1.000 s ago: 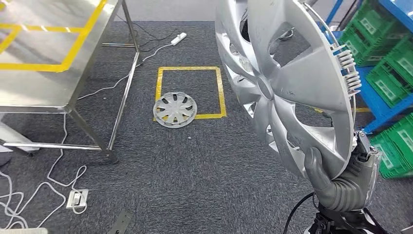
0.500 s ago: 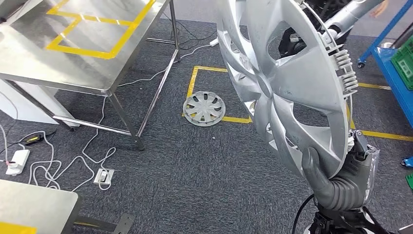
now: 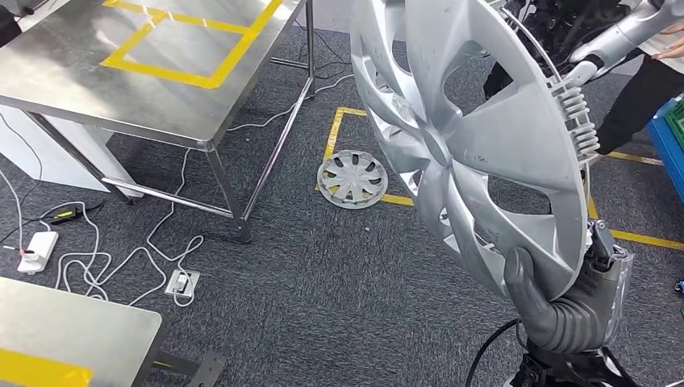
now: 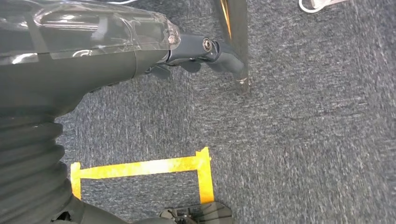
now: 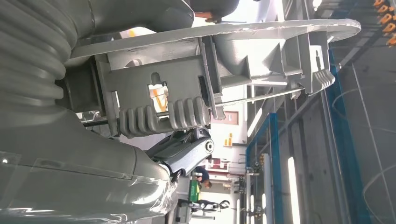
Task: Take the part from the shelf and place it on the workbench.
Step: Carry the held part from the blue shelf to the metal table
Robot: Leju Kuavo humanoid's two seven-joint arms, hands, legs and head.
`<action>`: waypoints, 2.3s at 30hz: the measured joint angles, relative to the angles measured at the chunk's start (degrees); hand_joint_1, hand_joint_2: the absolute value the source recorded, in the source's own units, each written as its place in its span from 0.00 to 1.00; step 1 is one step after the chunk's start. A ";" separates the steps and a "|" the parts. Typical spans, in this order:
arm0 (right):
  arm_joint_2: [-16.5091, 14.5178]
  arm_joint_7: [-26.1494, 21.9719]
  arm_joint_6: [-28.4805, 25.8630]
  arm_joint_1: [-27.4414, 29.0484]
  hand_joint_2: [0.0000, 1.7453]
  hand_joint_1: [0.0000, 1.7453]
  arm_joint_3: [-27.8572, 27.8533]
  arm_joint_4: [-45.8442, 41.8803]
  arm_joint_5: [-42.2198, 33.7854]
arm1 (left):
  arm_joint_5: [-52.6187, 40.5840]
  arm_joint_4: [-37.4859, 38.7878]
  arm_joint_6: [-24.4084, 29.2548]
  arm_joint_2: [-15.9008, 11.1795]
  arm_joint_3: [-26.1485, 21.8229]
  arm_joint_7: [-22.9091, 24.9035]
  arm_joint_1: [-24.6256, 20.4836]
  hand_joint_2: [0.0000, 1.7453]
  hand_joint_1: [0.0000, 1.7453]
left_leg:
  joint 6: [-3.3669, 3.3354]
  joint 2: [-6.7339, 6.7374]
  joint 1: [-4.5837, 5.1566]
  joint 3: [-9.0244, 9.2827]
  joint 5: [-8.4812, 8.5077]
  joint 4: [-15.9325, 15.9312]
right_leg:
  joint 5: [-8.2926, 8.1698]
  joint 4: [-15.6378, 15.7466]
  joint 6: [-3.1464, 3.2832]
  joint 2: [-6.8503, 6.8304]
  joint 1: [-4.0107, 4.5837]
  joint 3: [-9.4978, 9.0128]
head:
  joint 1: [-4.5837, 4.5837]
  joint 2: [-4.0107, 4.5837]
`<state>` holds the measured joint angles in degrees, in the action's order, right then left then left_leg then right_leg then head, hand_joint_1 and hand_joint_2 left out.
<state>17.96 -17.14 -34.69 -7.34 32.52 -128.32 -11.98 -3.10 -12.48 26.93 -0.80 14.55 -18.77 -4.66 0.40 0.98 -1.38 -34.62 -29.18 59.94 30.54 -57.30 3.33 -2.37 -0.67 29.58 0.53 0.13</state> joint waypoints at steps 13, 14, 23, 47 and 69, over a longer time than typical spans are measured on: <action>-0.14 0.00 -0.22 0.09 1.00 1.00 -0.03 -0.08 -0.01 | -1.97 0.01 -0.35 -0.21 1.57 1.11 0.00 1.00 0.00 | -2.45 -0.74 0.54 0.52 1.11 -1.59 | 1.25 -0.36 -6.77 0.54 -1.05 -0.05 | -0.12 0.00; -0.15 0.00 -0.27 0.11 1.00 1.00 -0.03 -0.07 -0.01 | -2.20 0.01 -0.36 -0.20 1.84 1.23 -0.01 1.00 0.00 | -2.62 -0.83 0.45 0.66 1.41 -1.99 | 3.17 -3.21 -6.59 1.13 -1.04 1.07 | -0.05 0.00; -0.17 0.01 -0.57 0.26 1.00 1.00 -0.02 0.31 -0.39 | -2.45 0.02 -0.56 -0.38 3.90 1.76 0.08 1.00 0.00 | -0.90 -2.48 0.93 -0.06 2.68 -1.86 | 0.24 -0.09 -5.60 2.63 -1.01 -0.95 | 0.08 0.00; -0.16 0.02 -0.56 0.08 1.00 1.00 -0.02 0.61 -1.20 | -2.23 -0.01 -0.34 -0.48 5.95 2.15 -0.29 1.00 0.00 | -2.44 -1.17 1.47 2.19 0.56 -2.45 | 6.00 -14.23 -5.33 1.94 -0.18 8.83 | 0.00 0.00; -0.11 4.40 -0.52 -0.95 1.00 1.00 0.44 1.81 3.43 | 0.05 -0.15 0.17 0.34 6.48 2.50 -0.50 1.00 0.00 | 3.01 3.90 -0.23 3.38 -1.19 0.26 | -2.85 0.53 -3.28 -0.77 0.74 2.53 | -0.68 0.00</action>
<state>17.84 -12.74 -35.21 -8.30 32.96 -126.51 -8.55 -3.05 -12.63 27.10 -0.46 21.03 -16.27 -5.16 3.41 4.88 -1.61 -31.24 -30.37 60.20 27.70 -56.77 0.04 -3.14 0.07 32.11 -0.15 0.13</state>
